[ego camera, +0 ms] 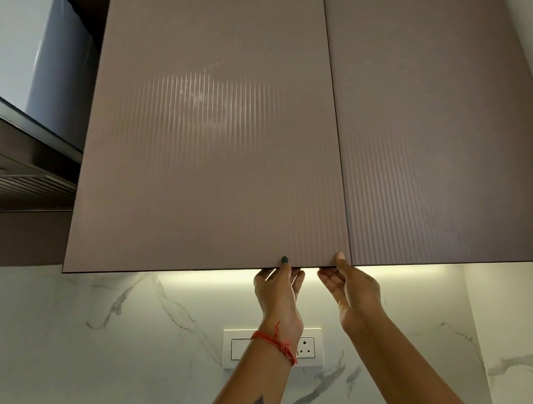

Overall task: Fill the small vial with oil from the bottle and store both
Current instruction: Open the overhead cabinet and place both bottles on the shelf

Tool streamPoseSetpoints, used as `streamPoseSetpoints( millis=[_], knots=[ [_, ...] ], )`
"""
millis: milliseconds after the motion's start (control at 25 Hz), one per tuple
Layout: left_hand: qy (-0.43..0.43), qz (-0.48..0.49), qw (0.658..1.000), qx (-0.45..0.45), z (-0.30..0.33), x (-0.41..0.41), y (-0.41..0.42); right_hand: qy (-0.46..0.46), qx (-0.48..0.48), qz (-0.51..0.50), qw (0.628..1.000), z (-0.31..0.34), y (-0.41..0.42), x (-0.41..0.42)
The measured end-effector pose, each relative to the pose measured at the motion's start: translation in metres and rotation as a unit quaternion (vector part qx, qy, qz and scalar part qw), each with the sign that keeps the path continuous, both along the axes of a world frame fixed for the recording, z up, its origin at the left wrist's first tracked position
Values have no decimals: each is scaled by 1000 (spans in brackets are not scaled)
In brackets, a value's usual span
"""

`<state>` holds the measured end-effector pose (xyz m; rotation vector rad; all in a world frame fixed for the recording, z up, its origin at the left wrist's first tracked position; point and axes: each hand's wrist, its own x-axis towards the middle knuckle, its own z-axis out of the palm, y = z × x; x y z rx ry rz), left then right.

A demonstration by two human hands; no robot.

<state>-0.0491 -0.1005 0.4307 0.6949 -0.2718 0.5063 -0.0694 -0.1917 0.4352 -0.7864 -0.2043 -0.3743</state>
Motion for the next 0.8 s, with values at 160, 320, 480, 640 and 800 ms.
streamPoseSetpoints(
  millis=[160,320,480,640,800],
  knots=[
    [-23,0,1000,2,-5,-24,-2,-48,-21,-51,997,-9,-1,-19],
    [-45,-13,999,-3,-9,-55,-2,-105,-31,-81,991,-19,0,-46],
    [-68,-22,997,4,-13,-93,2,-155,-17,-109,982,-26,5,-78],
    [-84,-42,996,3,-17,-133,13,-200,-26,-165,966,-33,17,-114],
    [-91,-82,993,0,-19,-176,29,-240,-32,-225,944,-38,36,-153]
  ],
)
